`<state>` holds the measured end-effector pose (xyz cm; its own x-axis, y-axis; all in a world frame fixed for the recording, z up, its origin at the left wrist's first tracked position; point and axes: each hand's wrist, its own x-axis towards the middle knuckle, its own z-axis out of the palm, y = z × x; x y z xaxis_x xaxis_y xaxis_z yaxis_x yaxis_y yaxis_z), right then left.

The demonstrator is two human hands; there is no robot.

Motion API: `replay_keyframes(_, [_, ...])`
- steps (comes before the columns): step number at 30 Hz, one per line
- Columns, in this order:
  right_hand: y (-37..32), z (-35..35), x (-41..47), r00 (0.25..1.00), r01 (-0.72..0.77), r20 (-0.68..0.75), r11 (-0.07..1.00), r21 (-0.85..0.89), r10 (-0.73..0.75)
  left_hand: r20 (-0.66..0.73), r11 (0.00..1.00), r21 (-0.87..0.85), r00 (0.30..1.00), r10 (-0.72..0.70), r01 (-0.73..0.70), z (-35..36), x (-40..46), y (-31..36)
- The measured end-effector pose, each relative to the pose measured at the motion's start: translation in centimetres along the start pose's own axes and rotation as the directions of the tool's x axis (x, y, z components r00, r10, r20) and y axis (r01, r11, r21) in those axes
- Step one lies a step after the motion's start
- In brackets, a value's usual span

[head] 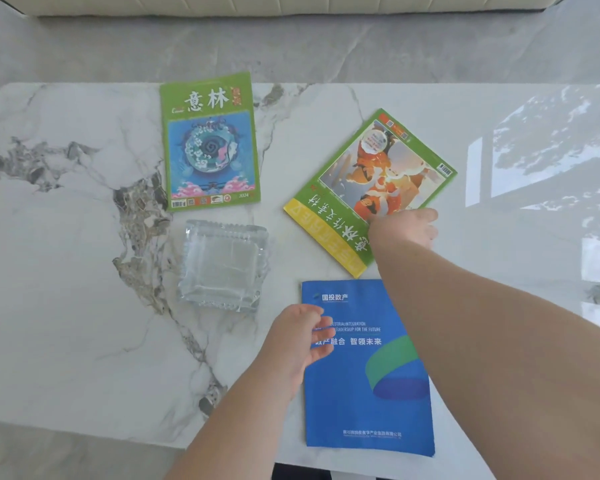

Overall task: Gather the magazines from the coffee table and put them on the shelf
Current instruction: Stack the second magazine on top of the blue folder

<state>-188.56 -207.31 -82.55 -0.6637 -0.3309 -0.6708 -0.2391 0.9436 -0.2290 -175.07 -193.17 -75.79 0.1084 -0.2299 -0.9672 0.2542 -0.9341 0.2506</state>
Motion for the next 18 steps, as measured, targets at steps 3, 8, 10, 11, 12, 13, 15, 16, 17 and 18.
replay_keyframes(3, [0.1, -0.3, 0.4, 0.998, -0.060, 0.031, 0.997, 0.055, 0.059, 0.000, 0.999, -0.035, 1.000, 0.013, -0.013, 0.0, 0.4, -0.1])
replay_keyframes(8, [0.0, -3.2, -0.6, 0.931, -0.207, 0.364, 0.872, 0.444, 0.036, 0.096, 0.980, -0.201, 0.995, 0.033, -0.013, 1.0, 0.3, -0.2])
replay_keyframes(10, [0.8, -4.3, -2.2, 0.887, -0.319, 0.461, 0.749, 0.581, 0.021, 0.163, 0.963, -0.268, 0.985, 0.054, -0.008, 2.2, -0.1, -0.1])
replay_keyframes(11, [1.4, -4.6, -3.0, 0.859, -0.361, 0.511, 0.685, 0.633, -0.020, 0.198, 0.953, -0.304, 0.977, 0.078, -0.014, 2.9, -0.2, -0.1])
replay_keyframes(12, [2.3, -5.0, -3.9, 0.826, -0.405, 0.560, 0.628, 0.664, -0.059, 0.226, 0.940, -0.340, 0.967, 0.114, -0.031, 3.5, -0.3, 0.0])
replay_keyframes(13, [3.4, -5.2, -4.8, 0.794, -0.441, 0.601, 0.593, 0.673, -0.092, 0.245, 0.927, -0.370, 0.955, 0.169, -0.069, 4.2, -0.4, 0.0])
replay_keyframes(15, [6.0, -5.8, -6.5, 0.737, -0.492, 0.662, 0.563, 0.664, -0.137, 0.230, 0.896, -0.407, 0.929, 0.291, -0.180, 5.3, -0.7, 0.2])
replay_keyframes(16, [7.5, -6.0, -7.3, 0.716, -0.507, 0.681, 0.559, 0.657, -0.151, 0.184, 0.888, -0.404, 0.932, 0.313, -0.218, 5.8, -0.9, 0.3])
replay_keyframes(17, [9.0, -6.1, -7.9, 0.698, -0.522, 0.700, 0.559, 0.643, -0.153, 0.126, 0.887, -0.394, 0.941, 0.313, -0.242, 6.0, -1.0, 0.2])
replay_keyframes(18, [10.3, -6.2, -8.6, 0.677, -0.548, 0.722, 0.557, 0.624, -0.143, 0.074, 0.892, -0.376, 0.951, 0.301, -0.253, 6.1, -1.0, 0.1])
